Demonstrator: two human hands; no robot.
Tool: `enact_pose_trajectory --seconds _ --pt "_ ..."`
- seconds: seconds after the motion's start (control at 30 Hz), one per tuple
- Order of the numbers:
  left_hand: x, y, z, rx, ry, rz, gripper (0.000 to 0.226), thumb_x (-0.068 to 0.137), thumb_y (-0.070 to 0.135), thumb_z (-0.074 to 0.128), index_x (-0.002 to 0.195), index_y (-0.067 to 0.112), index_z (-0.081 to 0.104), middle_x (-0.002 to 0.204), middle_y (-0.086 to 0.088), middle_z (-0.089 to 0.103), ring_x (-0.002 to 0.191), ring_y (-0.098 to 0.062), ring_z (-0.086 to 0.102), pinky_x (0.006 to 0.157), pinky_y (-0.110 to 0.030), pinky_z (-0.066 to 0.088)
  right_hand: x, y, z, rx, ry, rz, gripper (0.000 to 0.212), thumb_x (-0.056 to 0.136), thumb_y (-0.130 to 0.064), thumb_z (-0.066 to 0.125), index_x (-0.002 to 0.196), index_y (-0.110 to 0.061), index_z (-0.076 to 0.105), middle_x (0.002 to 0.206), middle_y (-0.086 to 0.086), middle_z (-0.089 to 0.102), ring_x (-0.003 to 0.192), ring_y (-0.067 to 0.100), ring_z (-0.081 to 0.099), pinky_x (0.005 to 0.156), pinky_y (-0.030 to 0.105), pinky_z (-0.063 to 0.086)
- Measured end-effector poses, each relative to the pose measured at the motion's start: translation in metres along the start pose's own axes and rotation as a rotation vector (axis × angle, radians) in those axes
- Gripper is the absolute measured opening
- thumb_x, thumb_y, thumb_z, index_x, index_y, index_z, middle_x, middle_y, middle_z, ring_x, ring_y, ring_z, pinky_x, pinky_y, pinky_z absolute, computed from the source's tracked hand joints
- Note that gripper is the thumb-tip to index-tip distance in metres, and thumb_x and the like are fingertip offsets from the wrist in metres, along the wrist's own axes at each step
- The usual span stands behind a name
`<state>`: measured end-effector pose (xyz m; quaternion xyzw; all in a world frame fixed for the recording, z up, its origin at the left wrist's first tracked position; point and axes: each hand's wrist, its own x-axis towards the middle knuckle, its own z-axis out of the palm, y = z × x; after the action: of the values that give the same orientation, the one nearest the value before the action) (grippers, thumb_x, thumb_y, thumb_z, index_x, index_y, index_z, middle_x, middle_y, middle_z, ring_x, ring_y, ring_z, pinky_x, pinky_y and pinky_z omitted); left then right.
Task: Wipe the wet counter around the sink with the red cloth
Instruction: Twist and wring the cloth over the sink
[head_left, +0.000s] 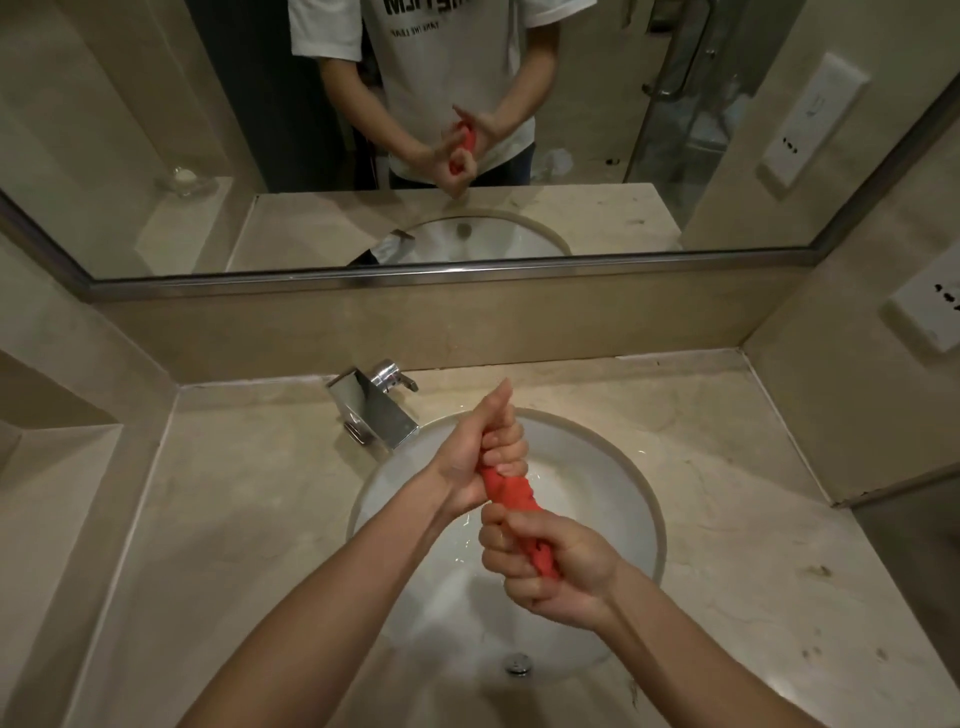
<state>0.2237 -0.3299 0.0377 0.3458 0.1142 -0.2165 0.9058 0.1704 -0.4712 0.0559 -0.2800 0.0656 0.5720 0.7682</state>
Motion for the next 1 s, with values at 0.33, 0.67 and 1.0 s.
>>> enact_pose_trajectory --seconds 0.33,0.67,1.0 --pt "0.031 -0.016 -0.021 0.364 0.695 0.063 0.053 0.081 0.037 0.077 0.056 0.019 0.034 0.048 0.001 0.026 0.039 -0.014 0.023 0.038 -0.022 0.025 0.059 -0.003 -0.048 -1.26 0.586 -0.049 0.05 0.079 -0.019 0.082 0.065 -0.019 0.034 0.061 -0.004 0.043 0.053 0.015 0.039 0.055 0.029 0.037" --pt "0.05 -0.05 -0.051 0.51 1.169 0.038 0.062 0.085 0.065 0.049 0.069 0.006 0.058 0.072 -0.009 0.063 0.072 -0.032 0.065 0.075 -0.045 0.058 0.078 0.005 -0.081 -2.034 0.7 0.029 0.017 0.091 -0.034 0.06 0.089 -0.017 0.059 0.095 0.008 0.059 0.075 0.026 0.058 0.06 0.031 0.04" --pt "0.022 -0.047 -0.073 0.198 1.019 -0.128 0.053 0.087 0.059 0.052 0.078 0.007 0.052 0.053 -0.004 0.048 0.049 -0.02 0.047 0.061 -0.032 0.05 0.075 0.009 -0.07 -1.984 0.653 0.192 0.033 0.087 -0.037 0.074 0.092 -0.009 0.057 0.082 0.007 0.062 0.072 0.025 0.059 0.061 0.031 0.044"
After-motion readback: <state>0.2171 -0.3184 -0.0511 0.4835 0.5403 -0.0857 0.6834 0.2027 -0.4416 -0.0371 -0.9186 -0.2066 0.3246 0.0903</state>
